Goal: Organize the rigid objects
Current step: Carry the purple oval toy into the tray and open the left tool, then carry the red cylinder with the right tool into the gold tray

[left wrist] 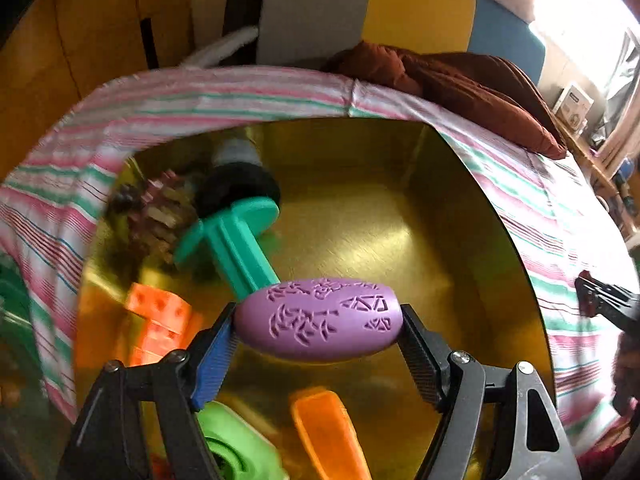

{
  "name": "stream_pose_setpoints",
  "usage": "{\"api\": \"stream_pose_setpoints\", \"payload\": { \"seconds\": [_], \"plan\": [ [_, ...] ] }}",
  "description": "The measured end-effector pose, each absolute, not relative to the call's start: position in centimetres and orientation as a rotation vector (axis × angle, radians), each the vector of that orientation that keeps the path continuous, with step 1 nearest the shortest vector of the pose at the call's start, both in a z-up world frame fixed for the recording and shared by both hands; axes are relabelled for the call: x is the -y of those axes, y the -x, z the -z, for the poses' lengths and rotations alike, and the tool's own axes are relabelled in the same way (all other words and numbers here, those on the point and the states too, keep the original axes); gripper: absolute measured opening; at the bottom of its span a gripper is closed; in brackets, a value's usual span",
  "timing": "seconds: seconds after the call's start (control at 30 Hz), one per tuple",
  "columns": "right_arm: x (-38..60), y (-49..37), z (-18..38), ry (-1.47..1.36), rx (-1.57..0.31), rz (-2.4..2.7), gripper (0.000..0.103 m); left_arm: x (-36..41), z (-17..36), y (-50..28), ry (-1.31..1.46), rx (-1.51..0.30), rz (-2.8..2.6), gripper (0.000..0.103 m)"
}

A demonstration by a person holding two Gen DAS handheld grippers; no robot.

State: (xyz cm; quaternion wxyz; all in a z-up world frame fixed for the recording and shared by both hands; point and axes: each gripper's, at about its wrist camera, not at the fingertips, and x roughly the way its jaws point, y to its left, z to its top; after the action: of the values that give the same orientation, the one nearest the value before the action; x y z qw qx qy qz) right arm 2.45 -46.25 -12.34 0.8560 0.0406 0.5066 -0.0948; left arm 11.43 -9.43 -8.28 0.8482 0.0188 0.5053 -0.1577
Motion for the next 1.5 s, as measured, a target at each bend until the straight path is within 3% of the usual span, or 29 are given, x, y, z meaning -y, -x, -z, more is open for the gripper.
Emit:
{"api": "stream_pose_setpoints", "payload": {
  "seconds": [0.4, 1.0, 1.5],
  "plan": [
    [46.1, -2.6, 12.3, -0.077, -1.069, 0.203, 0.025, 8.9, 8.7, -11.8, -0.023, -1.077, 0.285, 0.077],
    [45.9, -2.0, 12.2, -0.076, -1.027, 0.211, 0.025, 6.0, 1.2, -5.0, -0.139, -0.752, 0.222, 0.080],
    [45.1, -2.2, 12.2, -0.024, -1.031, 0.251, 0.025, 3.2, 1.4, -3.5, -0.105, -0.748, 0.196, 0.080]
  ]
}}
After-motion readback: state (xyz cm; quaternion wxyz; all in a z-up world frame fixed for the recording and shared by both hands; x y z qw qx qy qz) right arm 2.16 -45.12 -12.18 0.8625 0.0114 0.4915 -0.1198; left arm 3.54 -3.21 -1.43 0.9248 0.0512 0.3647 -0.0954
